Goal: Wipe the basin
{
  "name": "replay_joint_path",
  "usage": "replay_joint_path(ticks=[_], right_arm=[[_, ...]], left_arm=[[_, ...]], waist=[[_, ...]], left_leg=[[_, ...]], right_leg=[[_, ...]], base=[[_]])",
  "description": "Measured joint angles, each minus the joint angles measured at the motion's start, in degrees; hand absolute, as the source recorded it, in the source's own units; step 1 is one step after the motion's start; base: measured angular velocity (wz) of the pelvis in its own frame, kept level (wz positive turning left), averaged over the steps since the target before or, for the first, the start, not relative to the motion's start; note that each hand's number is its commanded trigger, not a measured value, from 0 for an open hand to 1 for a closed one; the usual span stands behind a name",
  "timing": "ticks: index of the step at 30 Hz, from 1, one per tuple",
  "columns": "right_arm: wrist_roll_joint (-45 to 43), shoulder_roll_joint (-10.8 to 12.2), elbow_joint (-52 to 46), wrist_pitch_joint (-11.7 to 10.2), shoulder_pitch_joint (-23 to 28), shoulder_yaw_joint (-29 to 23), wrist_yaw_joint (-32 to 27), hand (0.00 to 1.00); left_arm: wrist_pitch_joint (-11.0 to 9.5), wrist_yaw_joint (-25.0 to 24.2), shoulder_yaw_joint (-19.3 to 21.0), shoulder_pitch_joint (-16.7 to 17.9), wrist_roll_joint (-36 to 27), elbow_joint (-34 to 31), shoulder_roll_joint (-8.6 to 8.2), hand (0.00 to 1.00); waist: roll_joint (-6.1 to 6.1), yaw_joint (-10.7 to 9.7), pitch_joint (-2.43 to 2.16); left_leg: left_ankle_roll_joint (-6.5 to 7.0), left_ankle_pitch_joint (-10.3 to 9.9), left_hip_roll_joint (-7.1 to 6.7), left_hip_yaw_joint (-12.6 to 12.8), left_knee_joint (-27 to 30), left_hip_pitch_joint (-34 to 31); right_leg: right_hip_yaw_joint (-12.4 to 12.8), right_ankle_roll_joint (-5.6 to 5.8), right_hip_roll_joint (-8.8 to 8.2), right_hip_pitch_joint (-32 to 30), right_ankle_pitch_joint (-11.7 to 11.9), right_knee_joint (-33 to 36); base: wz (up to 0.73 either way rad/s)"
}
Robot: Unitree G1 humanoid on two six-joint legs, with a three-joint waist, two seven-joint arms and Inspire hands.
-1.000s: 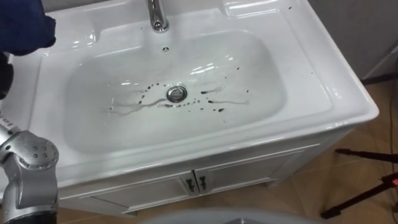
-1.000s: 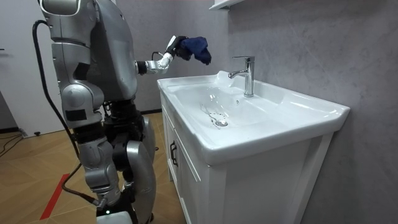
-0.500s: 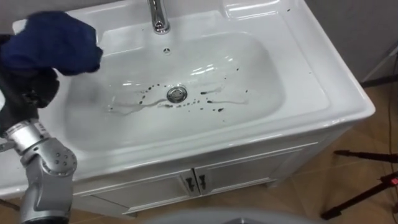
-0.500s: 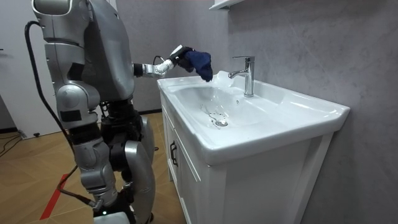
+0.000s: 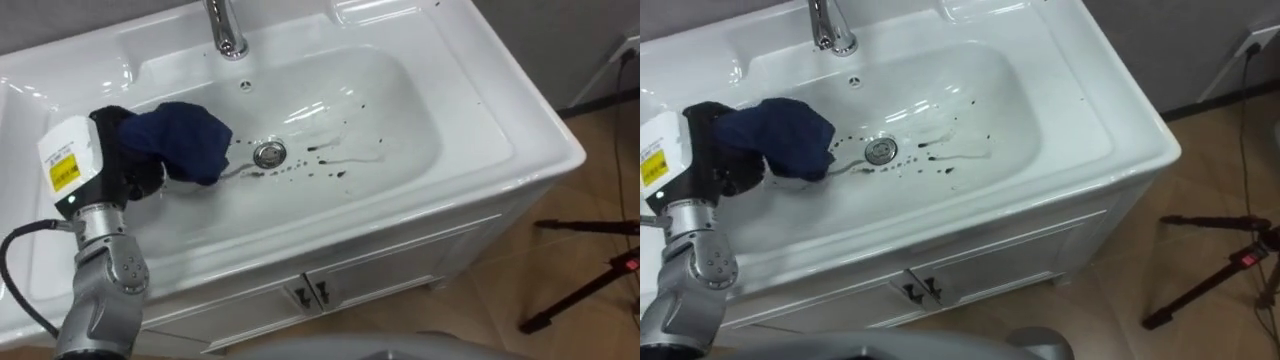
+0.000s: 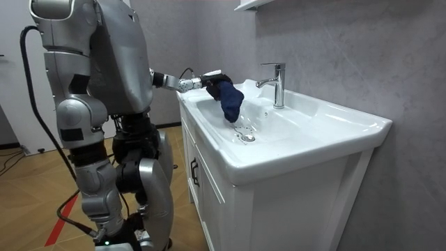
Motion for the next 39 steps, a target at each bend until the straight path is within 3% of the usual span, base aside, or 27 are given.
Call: replay_joint_path(ticks=[15, 23, 29, 33, 39], right_arm=[[-5.4, 0.7, -0.4, 2.8, 1.2, -0.1, -0.1, 0.0], [-7.2, 0.7, -2.9, 5.3, 2.2, -0.2, -0.9, 0.0], [-7.0, 0.6, -4.1, 5.3, 2.7, -0.1, -1.3, 0.0], [-7.0, 0.5, -4.1, 5.2, 3.0, -0.1, -1.9, 0.0], [-6.9, 0.5, -4.1, 5.1, 2.9, -0.1, -2.9, 0.0]], left_arm=[[7.3, -11.9, -0.2, -2.3, 13.7, 3.5, 0.21, 1.0], [12.7, -19.2, -1.0, -5.6, 23.9, 5.3, 0.21, 1.0], [15.0, -22.2, -1.9, -7.0, 27.9, 5.6, 0.22, 1.0], [15.0, -22.9, -2.5, -8.3, 28.6, 6.3, 0.23, 1.0], [16.1, -24.6, -7.4, -9.3, 31.3, 9.0, 1.38, 1.0]], waist=[[0.03, -0.6, 0.07], [-0.09, -1.1, 0.14], [0.08, -1.7, 0.11], [0.39, -1.9, 0.2], [0.85, -3.5, 0.37]], left_leg=[[0.0, 0.0, 0.0, 0.7, 0.0, 0.1], [0.0, 0.0, 0.01, 1.4, 0.0, 0.4], [-0.01, 0.0, 0.22, 2.9, 0.0, 0.4], [-0.01, 0.0, 0.25, 3.3, 0.0, 0.5], [-0.04, 0.0, 0.44, 4.4, 0.1, 0.4]], right_leg=[[0.8, -0.01, 0.09, -0.7, -0.1, 0.3], [1.3, 0.08, 0.19, 0.0, 0.0, 0.0], [1.4, 0.07, 0.26, 0.0, 0.0, -0.1], [1.6, 0.05, 0.28, -0.1, 0.0, -0.1], [1.6, -0.06, 0.34, -0.1, -0.1, 0.0]], base=[[-0.02], [-0.01], [-0.02], [-0.04], [-0.02]])
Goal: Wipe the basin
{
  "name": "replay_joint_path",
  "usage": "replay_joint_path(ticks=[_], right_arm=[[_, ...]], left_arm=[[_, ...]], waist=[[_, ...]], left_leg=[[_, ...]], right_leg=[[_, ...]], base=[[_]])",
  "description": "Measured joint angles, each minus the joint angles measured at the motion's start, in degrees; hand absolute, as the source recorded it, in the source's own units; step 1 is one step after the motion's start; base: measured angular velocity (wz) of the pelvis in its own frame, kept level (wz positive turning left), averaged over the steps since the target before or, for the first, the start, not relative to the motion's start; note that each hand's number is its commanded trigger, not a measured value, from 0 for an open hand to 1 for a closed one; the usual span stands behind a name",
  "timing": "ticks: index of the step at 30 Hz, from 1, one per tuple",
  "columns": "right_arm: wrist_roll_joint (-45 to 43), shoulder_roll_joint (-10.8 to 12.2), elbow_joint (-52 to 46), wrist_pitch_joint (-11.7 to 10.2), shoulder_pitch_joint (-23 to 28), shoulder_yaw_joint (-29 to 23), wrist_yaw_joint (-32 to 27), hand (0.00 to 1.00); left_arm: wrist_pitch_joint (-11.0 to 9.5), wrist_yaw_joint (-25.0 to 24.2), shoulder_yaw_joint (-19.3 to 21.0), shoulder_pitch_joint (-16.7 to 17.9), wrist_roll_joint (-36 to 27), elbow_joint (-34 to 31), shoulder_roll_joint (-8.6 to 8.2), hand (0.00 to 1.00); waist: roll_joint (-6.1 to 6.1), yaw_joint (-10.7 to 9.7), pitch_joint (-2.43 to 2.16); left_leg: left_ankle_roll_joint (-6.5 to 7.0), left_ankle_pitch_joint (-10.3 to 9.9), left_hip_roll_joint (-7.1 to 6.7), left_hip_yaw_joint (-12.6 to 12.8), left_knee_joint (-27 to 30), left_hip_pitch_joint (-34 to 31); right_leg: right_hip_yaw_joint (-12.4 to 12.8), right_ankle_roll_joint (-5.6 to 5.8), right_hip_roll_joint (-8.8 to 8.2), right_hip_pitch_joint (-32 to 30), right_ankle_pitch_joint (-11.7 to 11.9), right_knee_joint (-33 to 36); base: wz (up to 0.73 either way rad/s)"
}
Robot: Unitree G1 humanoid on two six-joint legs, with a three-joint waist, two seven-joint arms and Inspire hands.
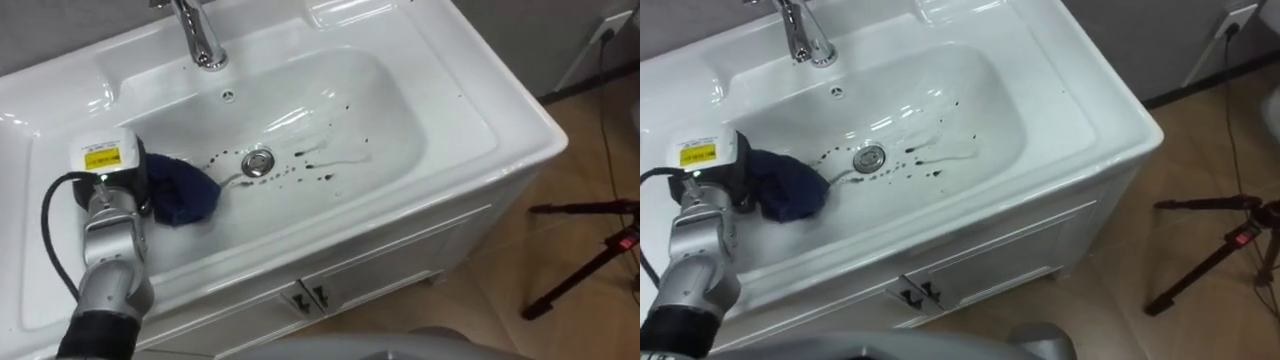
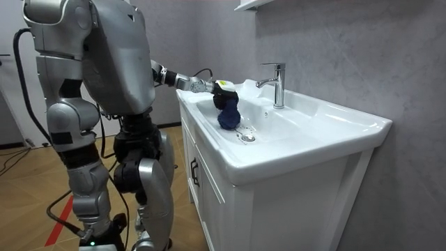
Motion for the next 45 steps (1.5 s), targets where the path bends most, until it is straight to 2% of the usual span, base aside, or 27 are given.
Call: replay_joint_path(ticks=[5, 12, 14, 18, 23, 25, 26, 30, 32, 35, 37, 38, 40, 45], right_arm=[[0.0, 0.0, 0.2, 0.1, -0.9, 0.0, -0.5, 0.0], [0.0, 0.1, 1.5, 0.1, -2.1, 0.1, -2.2, 0.0], [0.3, 0.1, 1.2, 0.1, -2.4, 0.1, -2.6, 0.0], [1.7, 0.1, 1.2, 0.2, -3.2, 0.1, -2.8, 0.0], [2.2, 0.0, 1.9, 1.0, -6.0, 0.1, -3.6, 0.0], [2.9, 0.0, 1.8, 1.2, -7.0, 0.1, -4.5, 0.0], [4.3, 0.0, 1.8, 1.2, -7.4, 0.1, -5.1, 0.0], [7.9, -0.1, 3.0, 1.2, -9.1, 0.1, -6.4, 0.0], [10.7, -0.1, 3.0, 1.3, -9.5, 0.4, -6.4, 0.0], [12.0, 0.0, 2.9, 1.3, -10.0, 2.9, -6.4, 0.0], [12.2, 0.0, 3.0, 1.3, -10.3, 3.1, -6.4, 0.0], [12.2, 0.0, 3.1, 1.3, -10.8, 3.6, -6.5, 0.0], [12.6, 0.0, 3.5, 1.2, -11.3, 3.7, -6.8, 0.0], [14.0, 0.0, 3.8, 0.9, -13.6, 4.9, -7.1, 0.0]], left_arm=[[0.1, -1.7, -1.9, -1.6, 0.0, 4.8, 0.0, 1.0], [0.5, -1.6, -4.3, -3.8, 0.0, 8.8, -0.12, 1.0], [1.4, -1.3, -4.8, -5.6, -0.2, 10.9, -0.13, 1.0], [1.5, 0.9, -5.1, -8.3, -0.1, 15.4, -0.14, 1.0], [2.6, 6.0, -4.7, -15.4, -0.4, 26.3, -0.33, 1.0], [3.3, 7.7, -4.9, -17.8, -0.7, 29.9, -0.28, 1.0], [3.3, 8.9, -5.3, -20.0, -0.9, 32.9, -0.21, 1.0], [3.9, 11.6, -5.9, -24.4, -1.3, 40.4, 0.24, 1.0], [4.3, 13.7, -6.0, -27.9, -4.1, 44.2, 0.36, 1.0], [4.5, 16.6, -5.9, -30.2, -9.8, 46.5, 1.18, 1.0], [4.5, 18.0, -5.8, -30.9, -12.8, 46.5, 1.78, 1.0], [4.5, 18.9, -5.8, -31.3, -15.0, 46.5, 2.25, 1.0], [4.4, 20.1, -5.8, -32.1, -19.5, 46.8, 2.68, 1.0], [2.9, 23.5, -5.8, -35.5, -29.6, 50.9, 2.85, 1.0]], waist=[[-0.04, -1.3, 0.01], [-0.26, -2.9, -0.02], [-0.29, -3.0, -0.03], [-0.52, -3.1, -0.05], [-0.95, -3.9, -0.01], [-1.03, -4.7, -0.02], [-1.21, -5.2, 0.1], [-1.66, -5.9, 0.37], [-2.15, -6.0, 0.6], [-3.48, -6.0, 0.95], [-4.11, -6.0, 0.93], [-4.48, -6.0, 1.05], [-4.83, -6.3, 1.19], [-4.95, -7.2, 1.12]], left_leg=[[-0.01, 0.0, 0.23, 0.1, 0.0, -0.1], [-0.01, 0.0, 0.15, 0.4, 0.0, -0.7], [-0.01, 0.0, 0.11, 1.3, 0.2, -1.8], [-0.02, 0.0, 0.08, 2.1, 0.2, -2.7], [-0.17, 0.1, -0.21, 4.4, 1.5, -6.9], [-0.14, 0.2, -0.54, 4.6, 2.1, -8.8], [-0.06, 0.6, -0.76, 4.6, 2.2, -9.7], [-0.06, 1.2, -0.83, 5.0, 2.7, -11.7], [0.07, 1.7, -0.86, 5.3, 3.5, -13.9], [0.32, 2.7, -1.03, 6.7, 3.2, -15.5], [0.48, 3.0, -1.03, 7.0, 3.7, -17.0], [0.51, 3.0, -1.11, 7.2, 4.1, -17.7], [0.54, 3.0, -0.81, 7.2, 4.0, -18.5], [0.72, 3.2, -1.01, 7.3, 4.0, -20.2]], right_leg=[[0.2, -0.3, 0.27, -0.7, -0.1, 0.1], [0.7, -0.42, 0.21, -1.4, -0.5, 0.9], [1.4, -0.44, 0.15, -3.0, -0.7, 2.2], [1.8, -0.63, 0.09, -5.3, -0.9, 3.6], [3.2, -0.87, -0.3, -11.4, -0.9, 7.3], [3.3, -1.02, -1.09, -13.7, -1.0, 8.9], [3.3, -1.07, -1.17, -14.7, -0.9, 9.4], [5.5, -1.03, -0.79, -17.1, 0.0, 9.3], [6.1, -0.52, -0.77, -18.9, 0.8, 9.4], [7.1, -0.8, -0.93, -21.2, 1.5, 10.0], [7.4, -0.86, -0.98, -22.7, 1.9, 10.3], [7.7, -0.91, -0.87, -23.4, 2.5, 10.3], [7.8, -0.97, -0.85, -24.0, 3.1, 10.2], [8.0, -0.8, -0.58, -25.7, 4.4, 10.2]], base=[[-0.04], [-0.02], [-0.16], [-0.14], [-0.12], [-0.11], [0.0], [-0.11], [-0.11], [-0.16], [-0.08], [-0.09], [-0.04], [-0.04]])
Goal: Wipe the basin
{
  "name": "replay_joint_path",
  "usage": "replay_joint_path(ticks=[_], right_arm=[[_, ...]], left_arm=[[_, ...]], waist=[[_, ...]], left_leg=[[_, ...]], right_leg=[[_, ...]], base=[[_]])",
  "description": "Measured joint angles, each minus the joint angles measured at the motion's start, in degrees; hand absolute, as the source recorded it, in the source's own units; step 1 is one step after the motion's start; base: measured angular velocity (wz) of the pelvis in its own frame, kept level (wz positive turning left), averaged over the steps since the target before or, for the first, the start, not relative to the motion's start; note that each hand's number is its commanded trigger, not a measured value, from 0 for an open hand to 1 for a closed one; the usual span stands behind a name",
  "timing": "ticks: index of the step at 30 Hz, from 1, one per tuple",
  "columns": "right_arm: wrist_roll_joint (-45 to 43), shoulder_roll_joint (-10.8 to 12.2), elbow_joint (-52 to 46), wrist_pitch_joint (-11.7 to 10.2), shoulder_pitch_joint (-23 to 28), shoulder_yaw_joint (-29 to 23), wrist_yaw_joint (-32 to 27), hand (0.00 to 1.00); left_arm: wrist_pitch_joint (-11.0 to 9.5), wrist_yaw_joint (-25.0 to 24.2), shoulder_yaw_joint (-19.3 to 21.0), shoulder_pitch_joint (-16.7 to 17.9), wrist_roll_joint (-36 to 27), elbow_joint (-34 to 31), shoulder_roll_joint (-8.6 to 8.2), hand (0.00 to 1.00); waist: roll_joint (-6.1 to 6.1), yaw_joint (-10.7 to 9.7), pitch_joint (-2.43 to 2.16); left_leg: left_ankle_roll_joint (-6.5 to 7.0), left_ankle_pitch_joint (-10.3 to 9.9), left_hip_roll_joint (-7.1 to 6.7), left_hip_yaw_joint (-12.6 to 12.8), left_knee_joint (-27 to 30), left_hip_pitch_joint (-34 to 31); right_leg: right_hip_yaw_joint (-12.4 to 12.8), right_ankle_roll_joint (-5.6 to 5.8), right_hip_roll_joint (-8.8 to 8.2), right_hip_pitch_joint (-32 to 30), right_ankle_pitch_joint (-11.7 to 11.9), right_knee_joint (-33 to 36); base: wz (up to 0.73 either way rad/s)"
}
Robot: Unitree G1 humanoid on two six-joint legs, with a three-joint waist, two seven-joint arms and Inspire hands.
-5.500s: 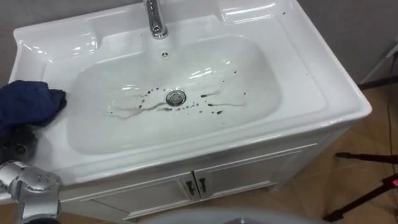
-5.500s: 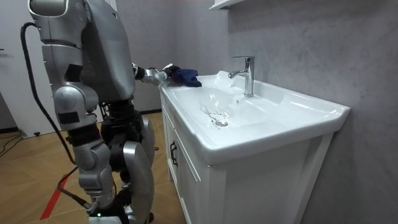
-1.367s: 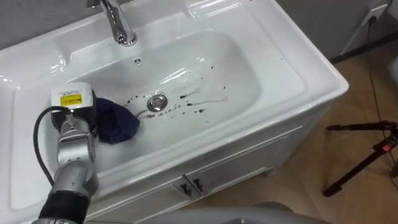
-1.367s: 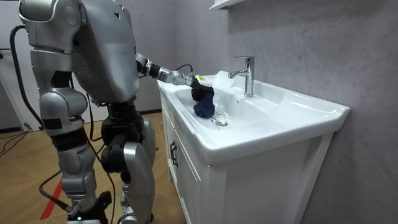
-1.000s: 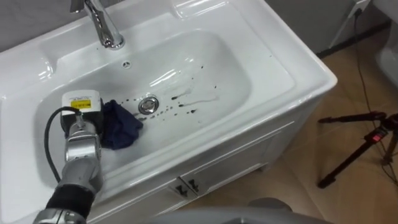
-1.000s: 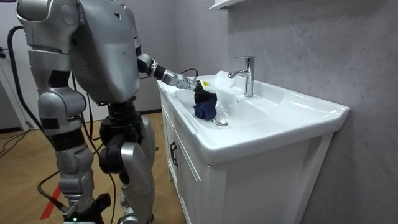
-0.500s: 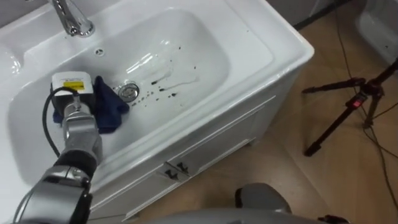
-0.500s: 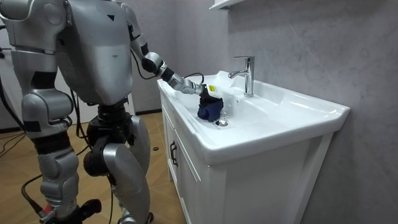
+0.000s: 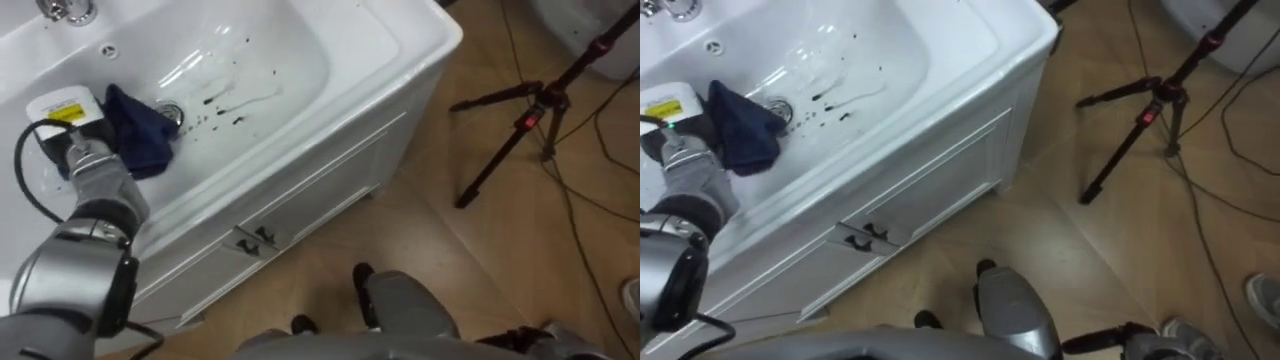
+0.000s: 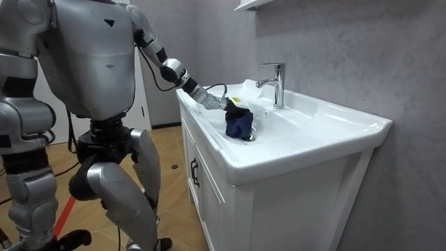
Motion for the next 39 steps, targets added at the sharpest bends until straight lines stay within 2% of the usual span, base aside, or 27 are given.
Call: replay_joint_path(ticks=[3, 5, 7, 9, 14, 16, 19, 24, 30, 32, 33, 34, 35, 39], right_arm=[[0.2, 0.0, 0.3, -0.6, -1.1, 0.3, -0.3, 0.0], [1.9, 0.0, -0.1, -1.5, -1.6, 0.3, -0.8, 0.0], [3.0, 0.0, -0.1, -2.1, -1.8, 0.3, -0.8, 0.0], [4.2, 0.1, 0.0, -2.4, -2.2, 0.3, -0.7, 0.0], [6.0, 0.1, 0.3, -2.9, -1.9, 0.3, -0.4, 0.0], [6.1, 0.0, 0.3, -2.9, -1.9, 0.3, -0.3, 0.0], [6.4, 0.0, 0.4, -3.5, -1.7, 0.3, -0.3, 0.0], [7.6, 0.0, 0.5, -3.9, -0.7, 0.3, -0.8, 0.0], [8.0, 0.0, 0.9, -4.3, -1.0, 0.2, 0.7, 0.0], [8.1, -0.2, 1.0, -4.8, -0.9, 0.2, 1.1, 0.0], [8.1, -0.2, 1.0, -4.9, -0.9, 0.2, 1.2, 0.0], [8.0, -0.4, 1.0, -5.1, -0.9, 0.2, 1.4, 0.0], [7.8, -0.3, 1.1, -5.1, -0.8, 0.2, 1.6, 0.0], [7.2, -0.1, 1.6, -5.1, -0.6, 0.2, 2.6, 0.0]], left_arm=[[-1.2, 1.3, 0.0, -2.6, -7.0, 2.5, -0.69, 1.0], [-3.1, 2.2, 0.0, -3.3, -11.4, 2.4, -1.16, 1.0], [-4.7, 2.5, 0.0, -3.5, -13.1, 2.4, -1.76, 1.0], [-4.8, 2.8, -0.1, -4.0, -14.2, 2.8, -1.88, 1.0], [-5.5, 2.8, -0.1, -5.7, -17.1, 3.1, -1.55, 1.0], [-5.6, 3.2, -0.2, -6.6, -18.0, 3.1, -1.7, 1.0], [-6.7, 4.8, -0.4, -6.7, -18.4, 3.1, -1.7, 1.0], [-6.7, 5.3, -1.0, -6.8, -18.2, 3.0, -1.95, 1.0], [-6.7, 4.9, -7.5, -8.7, -15.6, 2.9, -2.05, 1.0], [-6.8, 4.6, -8.8, -10.2, -11.4, 2.9, -3.15, 1.0], [-7.0, 4.5, -9.3, -10.5, -10.4, 2.9, -3.44, 1.0], [-7.1, 4.5, -9.7, -11.0, -7.8, 2.6, -4.24, 1.0], [-7.1, 4.3, -10.3, -11.1, -5.6, 1.9, -4.64, 1.0], [-7.1, 3.0, -10.6, -11.2, -1.2, 1.3, -4.79, 1.0]], waist=[[0.02, -0.5, 0.01], [0.04, -0.8, 0.02], [0.03, -1.1, 0.03], [0.09, -1.9, 0.05], [0.28, -2.2, 0.16], [0.54, -2.6, 0.44], [0.8, -3.5, 0.47], [0.91, -3.7, 0.59], [0.96, -5.4, 0.62], [1.57, -6.5, 1.05], [1.88, -6.7, 1.13], [2.51, -6.9, 1.46], [3.08, -7.0, 1.59], [3.58, -7.1, 1.58]], left_leg=[[-0.42, 0.4, -0.01, 0.0, 0.0, -0.2], [-0.37, 0.5, 0.17, 0.0, 0.1, -0.2], [-0.34, 0.6, 0.16, -0.1, 0.1, -0.2], [-0.42, 0.6, 0.19, -0.2, 0.3, -0.2], [-0.58, 0.3, 0.27, -0.5, 1.1, -1.7], [-0.56, 0.3, 0.23, -0.3, 1.1, -2.0], [-0.45, 0.3, 0.23, -0.2, 1.0, -2.1], [-0.48, 0.3, 0.25, -0.1, 0.9, -2.2], [-0.43, 0.1, 0.27, -0.2, 1.2, -2.2], [-0.22, 0.0, 0.28, -0.2, 1.1, -1.7], [-0.19, 0.0, 0.29, -0.2, 1.1, -1.6], [-0.06, -0.1, 0.29, 0.0, 1.1, -1.5], [0.04, -0.2, 0.24, 0.1, 1.0, -1.4], [0.19, -0.4, 0.08, 0.6, 0.4, -0.7]], right_leg=[[-0.2, -0.34, 0.07, -0.1, 0.3, -0.2], [-0.3, -0.78, 0.2, -0.1, 0.5, -0.2], [-0.3, -1.05, 0.23, -0.1, 0.5, -0.2], [-0.3, -1.18, 0.28, -0.1, 0.4, 0.0], [-0.3, -1.21, 0.4, -1.3, 0.5, 0.0], [-0.4, -1.18, 0.33, -1.5, 0.7, -0.1], [-0.2, -1.17, 0.35, -1.7, 0.7, -0.2], [-0.3, -1.16, 0.34, -1.8, 0.7, -0.1], [-0.3, -1.07, 0.34, -1.5, 0.7, -0.3], [-0.1, -0.92, 0.43, -0.8, 0.8, -0.8], [0.0, -0.84, 0.48, -0.6, 0.8, -1.1], [0.1, -0.74, 0.52, -0.4, 0.9, -1.3], [0.2, -0.59, 0.49, -0.3, 0.8, -1.2], [0.7, -0.25, 0.42, -0.1, 0.6, -1.1]], base=[[0.0], [0.0], [0.04], [0.06], [-0.01], [0.0], [0.0], [0.01], [0.01], [-0.05], [-0.09], [-0.07], [-0.05], [-0.05]])
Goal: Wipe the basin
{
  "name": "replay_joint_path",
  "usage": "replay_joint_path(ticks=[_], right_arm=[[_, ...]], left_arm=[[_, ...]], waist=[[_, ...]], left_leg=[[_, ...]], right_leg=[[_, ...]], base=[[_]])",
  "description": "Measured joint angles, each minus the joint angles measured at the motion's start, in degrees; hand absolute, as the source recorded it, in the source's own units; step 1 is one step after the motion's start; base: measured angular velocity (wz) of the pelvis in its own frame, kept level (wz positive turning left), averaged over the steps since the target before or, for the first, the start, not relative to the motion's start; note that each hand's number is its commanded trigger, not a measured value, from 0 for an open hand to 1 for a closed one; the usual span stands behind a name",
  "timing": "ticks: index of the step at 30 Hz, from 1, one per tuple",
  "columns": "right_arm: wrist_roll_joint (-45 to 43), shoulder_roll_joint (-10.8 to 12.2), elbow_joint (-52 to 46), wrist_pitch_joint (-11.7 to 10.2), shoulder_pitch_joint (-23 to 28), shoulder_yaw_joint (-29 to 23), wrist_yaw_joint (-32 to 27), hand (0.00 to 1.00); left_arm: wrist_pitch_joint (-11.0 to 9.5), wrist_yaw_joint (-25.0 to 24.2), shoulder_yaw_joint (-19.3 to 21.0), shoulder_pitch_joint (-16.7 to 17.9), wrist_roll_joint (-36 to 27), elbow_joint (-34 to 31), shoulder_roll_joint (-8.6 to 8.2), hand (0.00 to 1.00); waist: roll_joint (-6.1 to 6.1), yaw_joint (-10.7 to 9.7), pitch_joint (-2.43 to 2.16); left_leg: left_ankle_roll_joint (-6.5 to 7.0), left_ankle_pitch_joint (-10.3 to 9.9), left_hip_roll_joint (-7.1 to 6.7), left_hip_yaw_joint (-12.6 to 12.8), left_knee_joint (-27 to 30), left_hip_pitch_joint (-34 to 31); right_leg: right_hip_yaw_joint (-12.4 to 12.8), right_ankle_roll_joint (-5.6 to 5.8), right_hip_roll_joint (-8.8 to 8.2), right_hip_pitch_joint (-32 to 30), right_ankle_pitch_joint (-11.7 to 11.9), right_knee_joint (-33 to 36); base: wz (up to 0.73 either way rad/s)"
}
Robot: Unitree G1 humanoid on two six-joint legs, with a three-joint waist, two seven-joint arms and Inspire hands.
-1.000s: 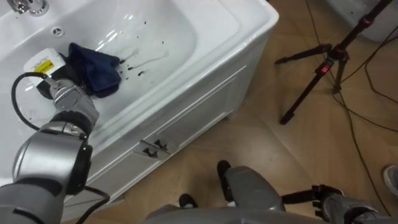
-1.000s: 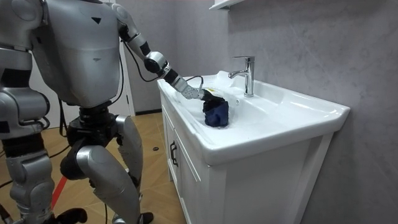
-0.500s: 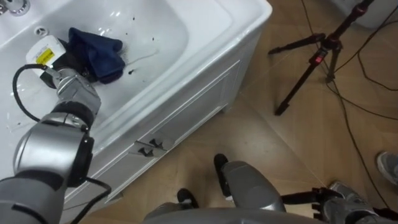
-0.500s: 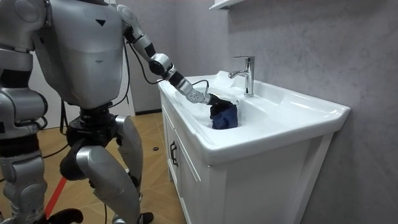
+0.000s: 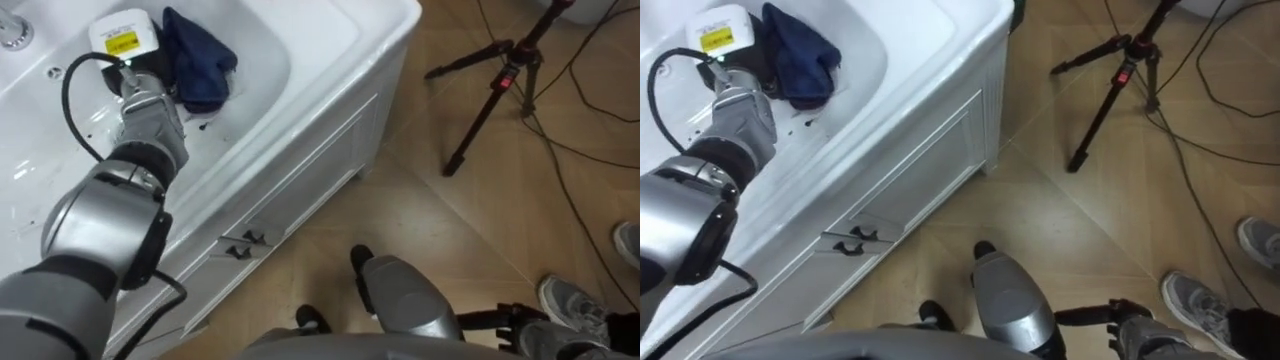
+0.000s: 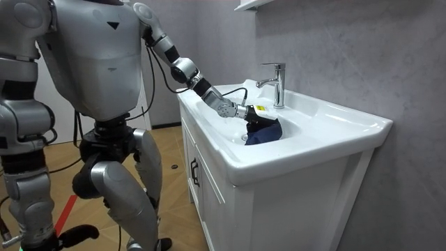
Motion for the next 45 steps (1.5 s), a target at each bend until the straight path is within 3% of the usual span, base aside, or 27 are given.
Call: replay_joint_path(ticks=[5, 10, 14, 25, 30, 34, 39, 41, 43, 45], right_arm=[[0.0, -0.9, -0.3, -0.4, -0.4, 0.0, 0.4, 0.0], [-0.6, -1.8, -0.1, -0.8, 0.1, 0.1, 0.8, 0.0], [-0.6, -1.9, -0.1, -0.8, 1.0, 0.1, 2.1, 0.0], [-0.7, -2.2, 0.1, -0.7, 2.2, 0.0, 3.4, 0.0], [-1.1, -2.2, 0.1, -0.5, 2.7, 0.0, 5.0, 0.0], [-1.4, -2.2, -0.1, 0.1, 3.2, 0.0, 5.2, 0.0], [-1.4, -2.2, -1.2, 0.3, 4.3, 0.0, 5.2, 0.0], [-1.1, -2.2, -1.2, 0.5, 4.1, 0.0, 4.8, 0.0], [-1.1, -2.2, -1.1, 0.6, 4.2, -0.1, 4.0, 0.0], [-1.3, -2.2, -1.0, 0.6, 4.5, -0.2, 3.6, 0.0]], left_arm=[[0.0, -0.8, -3.4, 0.0, 3.4, -2.0, 0.44, 1.0], [0.0, -1.7, -4.7, 0.0, 7.3, -2.8, -0.41, 1.0], [0.0, -1.9, -5.3, 0.0, 10.7, -3.7, -1.06, 1.0], [0.0, -3.0, -5.3, 0.1, 12.3, -4.1, -2.63, 1.0], [0.3, -4.8, -5.3, 1.7, 15.5, -6.5, -2.55, 1.0], [0.8, -5.6, -5.3, 5.1, 17.7, -9.7, -2.42, 1.0], [0.8, -5.8, -6.4, 8.2, 19.2, -11.4, -2.35, 1.0], [1.0, -6.4, -6.6, 9.0, 19.1, -11.5, -2.53, 1.0], [1.3, -7.0, -6.6, 10.4, 18.6, -11.9, -2.8, 1.0], [1.3, -7.5, -6.5, 12.5, 18.4, -12.5, -3.16, 1.0]], waist=[[0.68, 0.0, -0.13], [1.26, 0.0, -0.18], [1.55, 0.0, -0.09], [1.62, 0.0, -0.08], [1.54, 0.0, -0.09], [1.47, 0.0, -0.12], [1.22, -0.1, -0.3], [1.64, 0.0, -0.81], [1.52, -0.1, -0.89], [1.98, -0.5, -1.53]], left_leg=[[0.32, -0.1, -0.1, 0.0, -0.2, -0.1], [0.64, -0.2, -0.33, 0.0, -0.4, 1.0], [0.72, -0.3, -0.4, 0.0, -1.0, 1.8], [1.17, -0.2, -0.79, 0.0, -2.7, 4.1], [1.23, -0.2, -1.0, 0.0, -3.6, 5.5], [1.23, -0.2, -1.1, 0.1, -4.4, 7.1], [1.17, -0.3, -1.16, 0.1, -4.7, 8.0], [1.17, -0.3, -1.45, 0.0, -4.8, 8.1], [1.17, -0.3, -1.38, -0.1, -5.1, 8.6], [1.15, -0.3, -1.29, -0.3, -5.2, 9.1]], right_leg=[[0.0, 0.49, -0.16, 0.2, 0.5, -1.2], [0.0, 0.79, -0.19, 1.4, 0.6, -1.6], [-0.2, 0.99, -0.28, 2.2, 0.4, -2.0], [-0.6, 1.64, -0.79, 3.7, -0.3, -1.9], [-0.5, 1.89, -0.82, 4.8, -0.8, -2.0], [0.0, 1.98, -0.68, 5.9, -1.3, -2.1], [-0.1, 1.95, -0.63, 6.8, -1.9, -2.1], [-0.3, 1.95, -0.62, 6.9, -1.9, -2.2], [-0.4, 1.94, -0.52, 7.5, -1.9, -2.4], [-0.9, 1.87, -0.57, 8.2, -1.9, -2.8]], base=[[0.01], [0.0], [0.0], [0.01], [0.0], [0.0], [0.0], [0.0], [0.0], [0.07]])
